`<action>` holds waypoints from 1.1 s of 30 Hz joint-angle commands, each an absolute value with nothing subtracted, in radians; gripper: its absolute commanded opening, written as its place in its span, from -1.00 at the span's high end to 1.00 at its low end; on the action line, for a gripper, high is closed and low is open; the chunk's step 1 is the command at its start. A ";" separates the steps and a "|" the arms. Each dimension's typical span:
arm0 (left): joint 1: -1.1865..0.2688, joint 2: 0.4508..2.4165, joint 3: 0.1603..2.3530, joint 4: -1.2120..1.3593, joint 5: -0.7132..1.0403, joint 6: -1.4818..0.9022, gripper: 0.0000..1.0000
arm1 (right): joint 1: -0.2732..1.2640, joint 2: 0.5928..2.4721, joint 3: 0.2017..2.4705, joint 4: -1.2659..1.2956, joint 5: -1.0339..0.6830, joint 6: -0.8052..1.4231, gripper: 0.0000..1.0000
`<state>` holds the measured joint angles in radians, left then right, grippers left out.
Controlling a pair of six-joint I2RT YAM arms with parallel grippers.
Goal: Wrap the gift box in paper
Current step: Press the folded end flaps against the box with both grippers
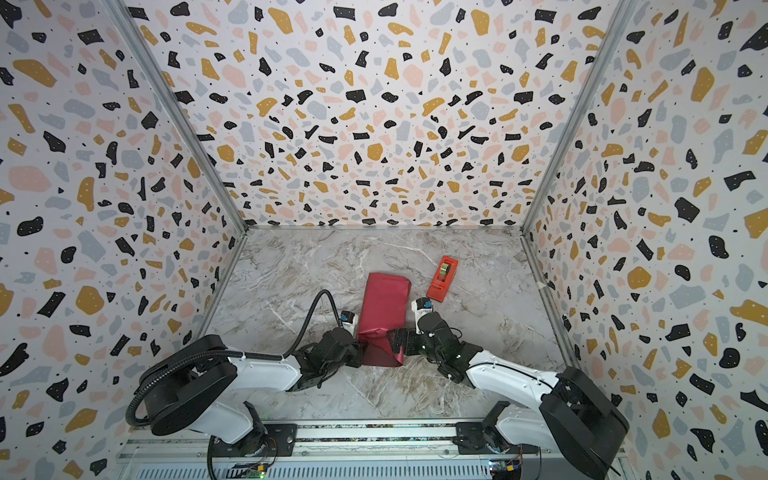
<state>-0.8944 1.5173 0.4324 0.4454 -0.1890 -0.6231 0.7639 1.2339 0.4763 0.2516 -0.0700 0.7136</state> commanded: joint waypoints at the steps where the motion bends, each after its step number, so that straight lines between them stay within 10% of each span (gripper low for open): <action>1: -0.901 1.501 0.418 0.476 -0.210 -0.626 0.31 | 0.737 1.284 0.541 0.265 -0.160 0.730 -0.98; 33: -0.901 1.484 0.403 0.468 -0.225 -0.607 0.25 | 0.643 1.465 0.621 0.358 -0.406 0.806 -0.98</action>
<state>-0.8951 1.4998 0.4164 0.4458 -0.2024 -0.6186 0.6498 1.4647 0.5808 0.3492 -0.3740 0.7868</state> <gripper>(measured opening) 0.378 0.991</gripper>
